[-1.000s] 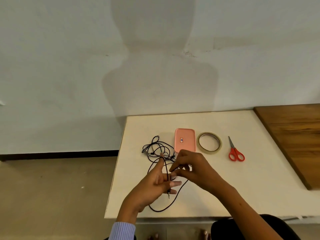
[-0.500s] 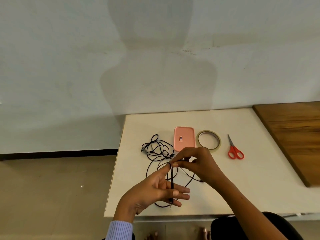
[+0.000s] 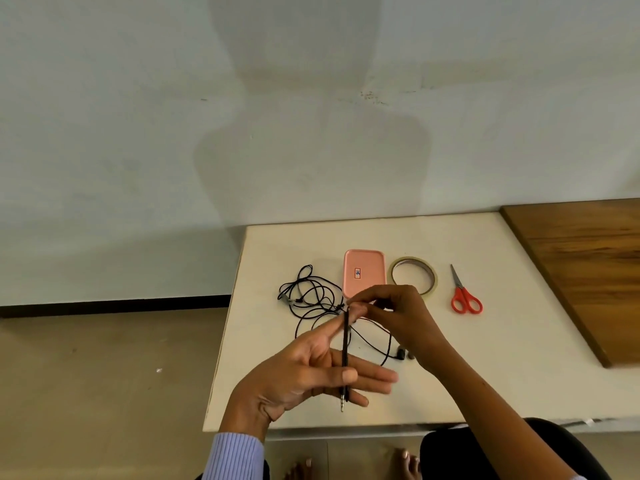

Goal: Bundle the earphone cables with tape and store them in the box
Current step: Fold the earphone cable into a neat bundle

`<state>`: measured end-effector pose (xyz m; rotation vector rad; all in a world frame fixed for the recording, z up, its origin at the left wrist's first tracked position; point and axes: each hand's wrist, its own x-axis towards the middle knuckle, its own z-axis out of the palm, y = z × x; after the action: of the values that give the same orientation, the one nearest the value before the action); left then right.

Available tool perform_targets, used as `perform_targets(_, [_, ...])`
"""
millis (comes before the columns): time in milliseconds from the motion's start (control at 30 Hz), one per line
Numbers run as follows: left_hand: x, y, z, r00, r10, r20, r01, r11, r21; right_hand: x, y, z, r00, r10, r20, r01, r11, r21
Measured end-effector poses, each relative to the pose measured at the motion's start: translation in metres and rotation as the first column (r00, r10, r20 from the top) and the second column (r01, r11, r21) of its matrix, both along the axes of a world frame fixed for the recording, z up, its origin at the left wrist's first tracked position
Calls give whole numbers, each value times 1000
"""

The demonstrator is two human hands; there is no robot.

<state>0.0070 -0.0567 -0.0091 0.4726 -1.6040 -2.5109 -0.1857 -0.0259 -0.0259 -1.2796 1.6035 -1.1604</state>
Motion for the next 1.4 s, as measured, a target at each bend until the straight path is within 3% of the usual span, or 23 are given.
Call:
perform_targets(67, [-2,-1,1,992,119,-34,-118,993,18,5,2,-2,997,49,58,-56,992,117])
perform_targets(133, [-7,-3,0,960,278,-25,-277,960,41,13,4,-10,994,107,13,-107,971,213])
perform_targets(300, [-15,-9,-6,756,652,50,-654,756,38,28,7,-16,985,163,51,-171,950,263])
perform_targets(367, [-15,-11,-10,694,712,106,-713,700,-38,31,6,-15,980,192,49,-198,952,232])
perform_targets(533, [-18,-10,-19,602,762,240,-703,648,-292,32,3,-18,942,218,-257,-163,962,221])
perform_targets(733, [-19,-8,-22,633,701,329,-528,701,-480,33,6,-13,811,211,-546,-154,977,148])
perform_targets(1000, [-15,-3,-17,755,517,403,-301,820,-487,26,7,-14,754,113,-647,-209,975,-74])
perform_targets(1100, [-12,-3,-17,780,464,420,-279,859,-430,24,6,-16,759,104,-643,-232,966,-117])
perform_targets(1400, [-11,4,-11,897,222,382,-164,970,-179,13,-1,-17,882,-60,-467,-73,963,-261])
